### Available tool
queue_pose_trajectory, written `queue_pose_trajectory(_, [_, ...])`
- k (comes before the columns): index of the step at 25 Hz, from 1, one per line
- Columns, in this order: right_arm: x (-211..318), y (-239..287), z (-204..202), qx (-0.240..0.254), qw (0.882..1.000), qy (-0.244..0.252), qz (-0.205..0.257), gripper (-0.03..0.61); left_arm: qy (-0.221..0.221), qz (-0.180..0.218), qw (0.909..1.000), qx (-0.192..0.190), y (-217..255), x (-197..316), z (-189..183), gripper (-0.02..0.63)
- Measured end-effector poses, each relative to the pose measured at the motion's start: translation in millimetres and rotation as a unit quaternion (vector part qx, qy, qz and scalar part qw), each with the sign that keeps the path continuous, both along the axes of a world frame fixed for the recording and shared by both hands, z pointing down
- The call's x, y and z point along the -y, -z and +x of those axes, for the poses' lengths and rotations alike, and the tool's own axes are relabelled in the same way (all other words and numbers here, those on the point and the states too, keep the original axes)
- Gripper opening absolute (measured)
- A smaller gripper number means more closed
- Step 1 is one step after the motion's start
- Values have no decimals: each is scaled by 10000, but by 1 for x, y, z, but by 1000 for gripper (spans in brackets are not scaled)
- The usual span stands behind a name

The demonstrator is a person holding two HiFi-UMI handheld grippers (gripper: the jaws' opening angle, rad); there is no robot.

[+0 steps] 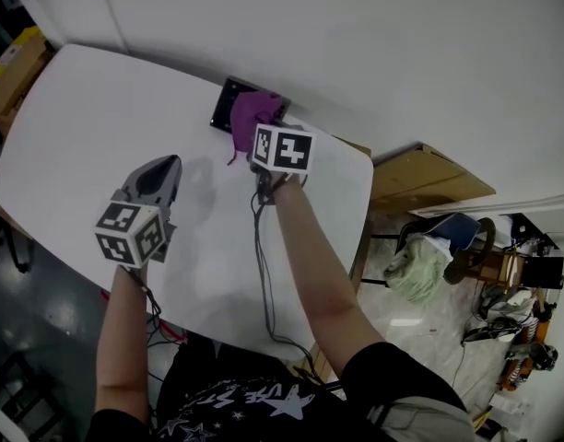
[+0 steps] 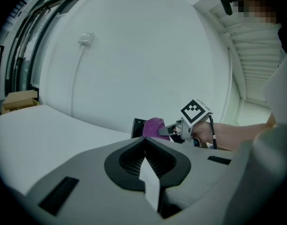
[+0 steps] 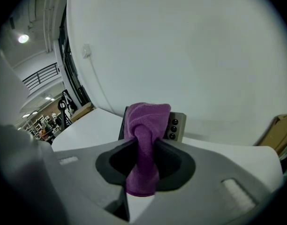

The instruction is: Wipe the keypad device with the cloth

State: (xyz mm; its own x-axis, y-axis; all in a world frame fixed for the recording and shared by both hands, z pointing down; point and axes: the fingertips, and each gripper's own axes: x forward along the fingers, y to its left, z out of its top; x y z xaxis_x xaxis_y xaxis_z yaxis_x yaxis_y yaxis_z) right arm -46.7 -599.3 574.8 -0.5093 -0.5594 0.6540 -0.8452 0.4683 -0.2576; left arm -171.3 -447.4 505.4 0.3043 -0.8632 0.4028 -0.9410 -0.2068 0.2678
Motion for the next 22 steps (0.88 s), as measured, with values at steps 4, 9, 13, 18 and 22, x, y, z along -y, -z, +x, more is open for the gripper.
queue_pose_trajectory(4, [-2,-1,12,14,9999,-97,-27,96,-19,-6,10000,-42,-1,2,4,7])
queue_pose_trajectory(9, [-5,-3,25,11,9998,-183,-52,95,-109,-3,9999,-95,-1,2,17,7])
queue_pose_trajectory(13, [-7,-4,37,6,9996,-270,-90,95,-155,6,9998,-114,-1,2,25,6])
queue_pose_trajectory(18, [-12,-8,52,11,9990,-416,-161,95,-200,6,9997,-116,-1,0,31,6])
queue_pose_trajectory(22, [-17,-6,56,90,9988,-452,-191,95,-214,54,9997,-84,6,-2,29,7])
